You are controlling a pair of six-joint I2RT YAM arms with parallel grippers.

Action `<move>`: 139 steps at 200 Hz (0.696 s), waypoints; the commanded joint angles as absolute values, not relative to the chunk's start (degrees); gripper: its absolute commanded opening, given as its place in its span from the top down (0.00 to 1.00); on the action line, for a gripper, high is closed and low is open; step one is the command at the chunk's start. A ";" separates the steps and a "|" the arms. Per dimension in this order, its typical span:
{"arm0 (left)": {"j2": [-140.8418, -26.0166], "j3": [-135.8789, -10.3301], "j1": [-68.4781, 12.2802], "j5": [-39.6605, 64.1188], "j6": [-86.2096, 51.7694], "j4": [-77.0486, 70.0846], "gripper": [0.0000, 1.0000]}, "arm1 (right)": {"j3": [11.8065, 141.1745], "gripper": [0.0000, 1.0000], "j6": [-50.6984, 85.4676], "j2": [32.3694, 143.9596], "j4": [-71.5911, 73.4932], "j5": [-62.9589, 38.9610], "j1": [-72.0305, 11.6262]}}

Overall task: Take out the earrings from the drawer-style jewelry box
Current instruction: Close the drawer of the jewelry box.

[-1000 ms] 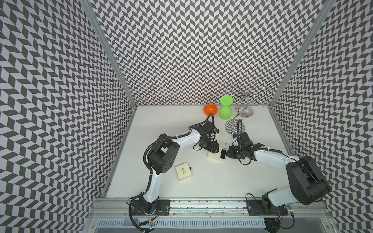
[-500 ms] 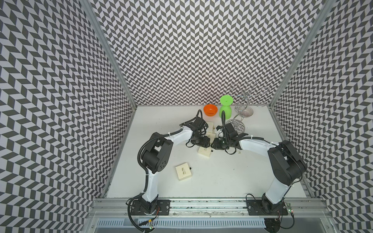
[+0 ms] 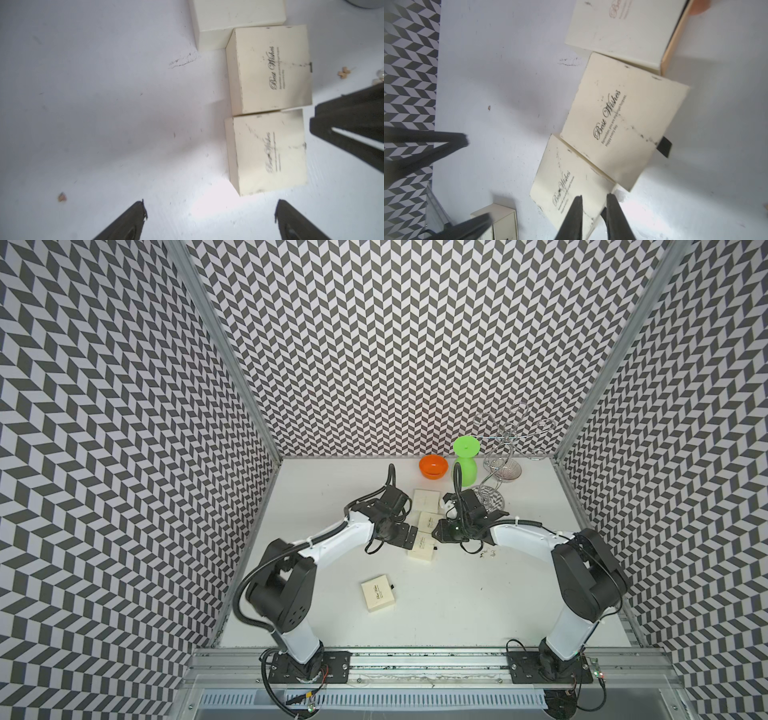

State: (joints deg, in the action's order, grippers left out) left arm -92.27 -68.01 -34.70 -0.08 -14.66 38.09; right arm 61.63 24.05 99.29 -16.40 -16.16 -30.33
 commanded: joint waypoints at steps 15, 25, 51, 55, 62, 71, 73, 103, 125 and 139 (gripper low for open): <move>-84.46 -61.87 -33.87 1.71 -19.93 46.47 0.00 | 58.77 0.77 20.94 93.89 -18.03 -12.44 -30.59; -83.73 -60.92 -33.84 3.13 -21.27 48.81 0.00 | 58.37 0.77 20.59 93.18 -18.51 -12.56 -30.60; -79.61 -56.28 -33.84 10.09 -25.85 52.02 0.00 | 58.44 0.77 20.12 91.66 -19.96 -13.35 -30.64; -78.63 -55.16 -33.84 11.23 -26.77 52.16 0.00 | 58.52 0.77 20.07 91.39 -20.16 -13.36 -30.66; -77.01 -53.46 -33.84 12.24 -28.50 52.57 0.00 | 58.54 0.77 19.88 91.01 -20.30 -13.49 -30.63; -75.00 -51.47 -33.84 12.44 -30.43 53.51 0.00 | 58.37 0.77 19.64 90.43 -20.26 -13.62 -30.59; -74.56 -51.06 -33.84 12.49 -30.85 53.70 0.00 | 58.30 0.77 19.54 90.33 -20.27 -13.62 -30.59; -67.38 -44.70 -33.84 15.59 -36.36 52.07 0.00 | 57.39 0.77 19.82 89.49 -19.89 -14.73 -30.66; -65.76 -42.06 -33.84 17.86 -35.90 49.23 0.00 | 56.08 0.77 20.10 88.40 -18.91 -15.47 -30.82; -67.17 -40.76 -33.64 20.57 -32.79 46.86 0.00 | 55.25 0.77 20.26 87.61 -18.17 -15.81 -30.93</move>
